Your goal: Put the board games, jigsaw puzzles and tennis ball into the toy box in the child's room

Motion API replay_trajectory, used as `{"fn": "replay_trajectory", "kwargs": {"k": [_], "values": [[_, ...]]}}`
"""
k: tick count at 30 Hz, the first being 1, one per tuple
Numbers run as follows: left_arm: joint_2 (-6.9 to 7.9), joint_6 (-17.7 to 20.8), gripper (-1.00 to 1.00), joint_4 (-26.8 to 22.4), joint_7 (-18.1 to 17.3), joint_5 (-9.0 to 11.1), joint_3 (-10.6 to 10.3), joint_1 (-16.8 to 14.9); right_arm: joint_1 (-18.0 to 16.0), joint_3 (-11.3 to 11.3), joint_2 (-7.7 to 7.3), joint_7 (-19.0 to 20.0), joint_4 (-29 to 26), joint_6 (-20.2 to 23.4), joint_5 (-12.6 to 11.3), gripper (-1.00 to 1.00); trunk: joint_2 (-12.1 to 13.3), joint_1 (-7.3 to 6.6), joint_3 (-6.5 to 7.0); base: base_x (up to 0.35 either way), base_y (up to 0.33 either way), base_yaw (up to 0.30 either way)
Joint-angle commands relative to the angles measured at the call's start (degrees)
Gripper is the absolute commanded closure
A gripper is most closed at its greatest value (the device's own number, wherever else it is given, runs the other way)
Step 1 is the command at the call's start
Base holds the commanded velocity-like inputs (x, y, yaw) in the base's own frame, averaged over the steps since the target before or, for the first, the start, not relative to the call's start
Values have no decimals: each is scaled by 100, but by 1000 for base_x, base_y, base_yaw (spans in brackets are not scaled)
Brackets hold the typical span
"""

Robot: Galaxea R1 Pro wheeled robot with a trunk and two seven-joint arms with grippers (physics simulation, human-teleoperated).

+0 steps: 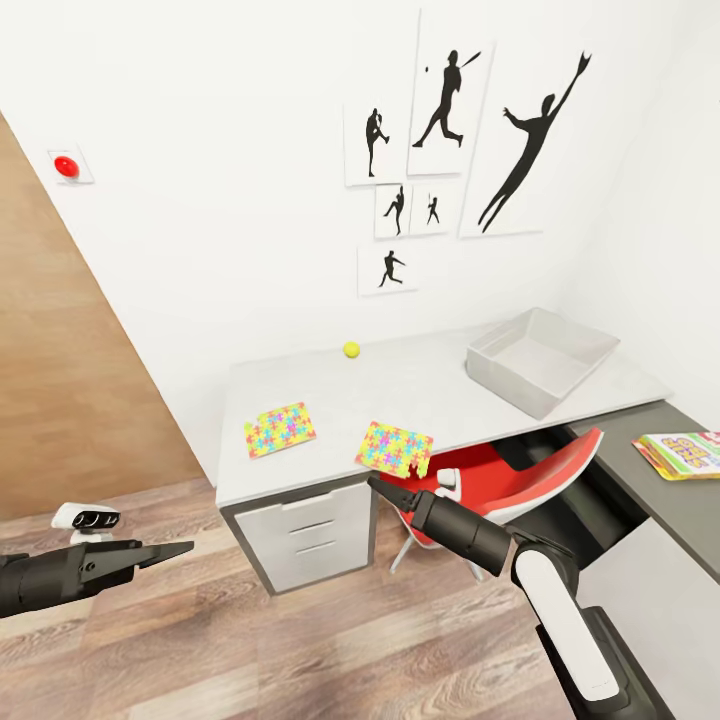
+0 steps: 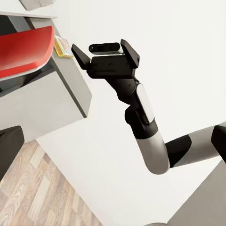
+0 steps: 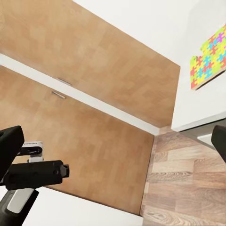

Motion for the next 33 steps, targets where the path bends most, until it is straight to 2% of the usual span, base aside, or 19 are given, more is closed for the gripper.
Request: {"fn": "replay_trajectory", "kwargs": {"k": [1,33], "values": [[2,61,-100,-2,-20,-1,-2,-3,-5,1,-1,4,-2,19,-9,-100,-10,4,-1,0,0,0],[2,61,-100,-2,-17,-1,-1,-3,-5,6,21,4,-2,16,-9,-100,-10,4,304,0,0,0]]}}
